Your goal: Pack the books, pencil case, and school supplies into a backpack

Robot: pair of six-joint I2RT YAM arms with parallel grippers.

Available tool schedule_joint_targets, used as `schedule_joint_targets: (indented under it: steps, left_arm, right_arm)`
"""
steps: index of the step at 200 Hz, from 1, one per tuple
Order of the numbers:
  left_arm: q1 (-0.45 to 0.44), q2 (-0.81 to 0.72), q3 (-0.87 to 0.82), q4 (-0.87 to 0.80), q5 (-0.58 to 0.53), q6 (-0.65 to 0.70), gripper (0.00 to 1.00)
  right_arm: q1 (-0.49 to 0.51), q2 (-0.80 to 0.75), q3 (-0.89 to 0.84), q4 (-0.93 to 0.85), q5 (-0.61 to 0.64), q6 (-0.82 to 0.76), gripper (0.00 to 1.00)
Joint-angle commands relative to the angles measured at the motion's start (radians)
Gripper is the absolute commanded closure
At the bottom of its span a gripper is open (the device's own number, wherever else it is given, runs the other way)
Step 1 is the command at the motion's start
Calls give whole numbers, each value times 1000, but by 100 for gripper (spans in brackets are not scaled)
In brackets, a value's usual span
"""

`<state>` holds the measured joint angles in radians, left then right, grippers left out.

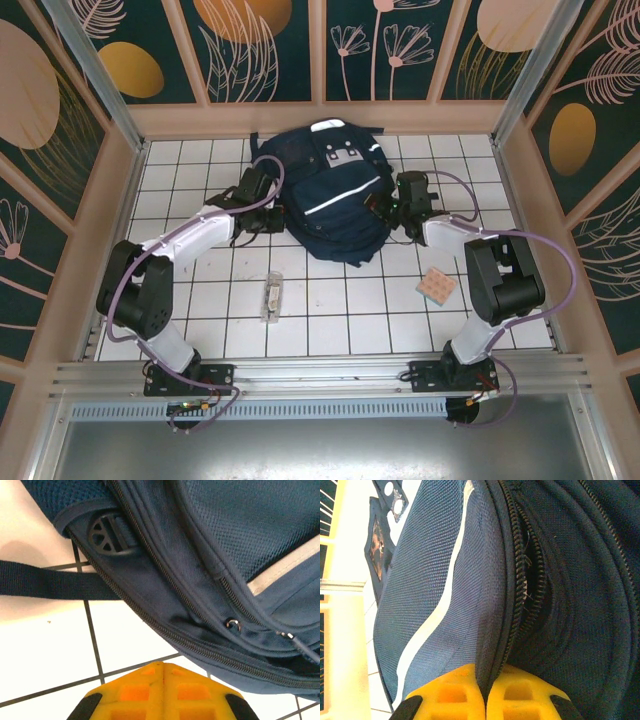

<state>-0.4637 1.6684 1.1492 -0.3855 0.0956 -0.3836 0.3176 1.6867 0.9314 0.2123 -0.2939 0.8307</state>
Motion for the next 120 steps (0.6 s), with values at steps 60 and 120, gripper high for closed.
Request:
schedule_joint_targets:
  steps: [60,120]
  left_arm:
    - [-50,-35,-67,187,185,-227,77]
    - [-168,40,38,127,80,-301,65]
  right_arm:
    - [50,-13,60,18,8,7,100]
    - [86,-2,75,47,5,47,100]
